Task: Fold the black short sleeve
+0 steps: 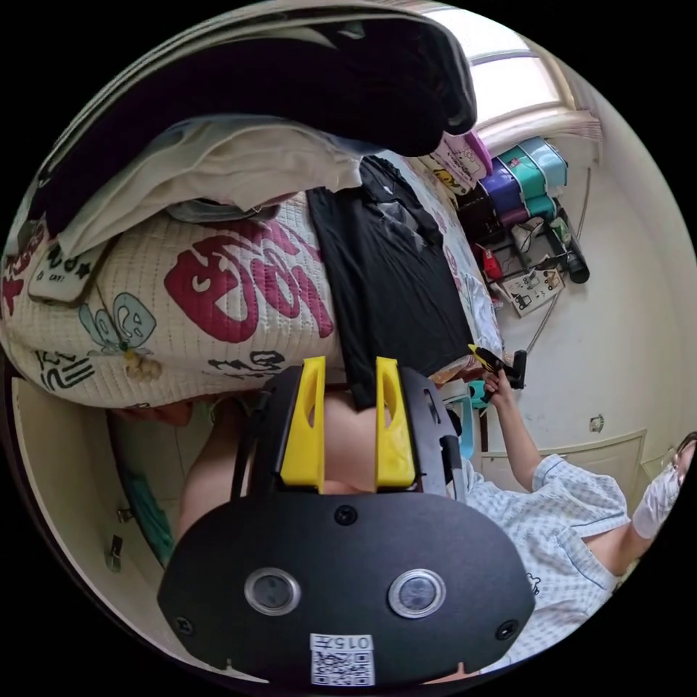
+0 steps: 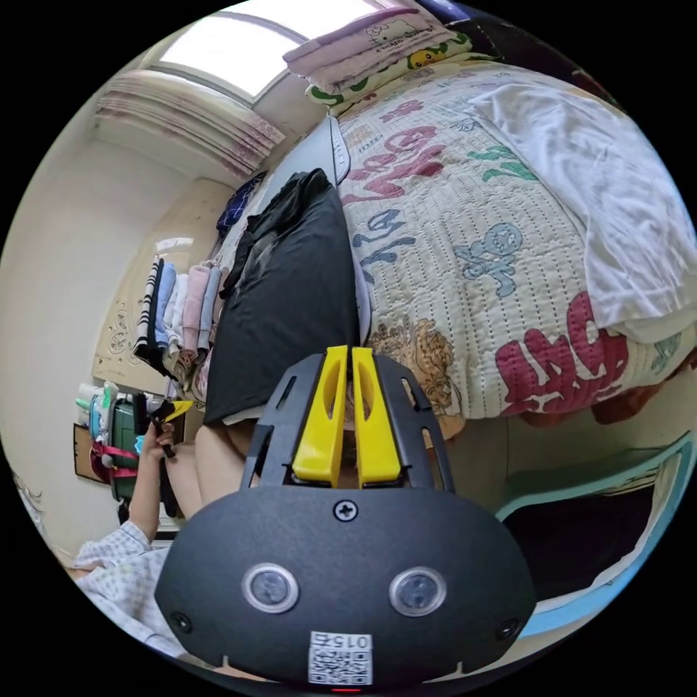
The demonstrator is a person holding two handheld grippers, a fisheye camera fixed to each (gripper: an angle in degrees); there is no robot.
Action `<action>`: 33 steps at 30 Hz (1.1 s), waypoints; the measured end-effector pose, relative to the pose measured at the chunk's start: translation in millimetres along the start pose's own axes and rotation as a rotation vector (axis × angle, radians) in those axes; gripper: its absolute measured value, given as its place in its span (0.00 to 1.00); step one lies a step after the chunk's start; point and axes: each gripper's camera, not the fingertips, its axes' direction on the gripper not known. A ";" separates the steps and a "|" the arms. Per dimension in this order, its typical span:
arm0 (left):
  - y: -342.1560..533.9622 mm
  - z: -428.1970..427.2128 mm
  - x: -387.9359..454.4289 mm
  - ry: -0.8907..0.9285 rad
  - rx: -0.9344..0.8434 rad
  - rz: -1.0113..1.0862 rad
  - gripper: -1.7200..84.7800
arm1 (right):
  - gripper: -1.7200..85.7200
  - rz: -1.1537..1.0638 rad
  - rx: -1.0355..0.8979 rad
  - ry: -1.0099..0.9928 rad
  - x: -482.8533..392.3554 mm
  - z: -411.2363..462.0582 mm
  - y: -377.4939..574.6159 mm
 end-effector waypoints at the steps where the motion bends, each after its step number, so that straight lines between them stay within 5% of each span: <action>1: 6.1 -3.5 1.9 0.002 0.005 0.010 0.14 | 0.03 -0.010 0.016 0.020 -5.8 -5.1 4.8; 19: 42.6 78.7 -22.8 0.034 -0.016 -0.127 0.16 | 0.02 0.072 -0.066 0.070 -36.1 13.2 -1.8; 27: 50.6 108.3 -26.9 0.258 0.013 -0.125 0.05 | 0.02 -0.028 -0.111 0.074 -38.9 15.6 11.2; 33: 65.9 82.5 -12.2 0.084 0.097 -0.074 0.01 | 0.02 -0.180 -0.187 0.161 -38.4 37.0 28.1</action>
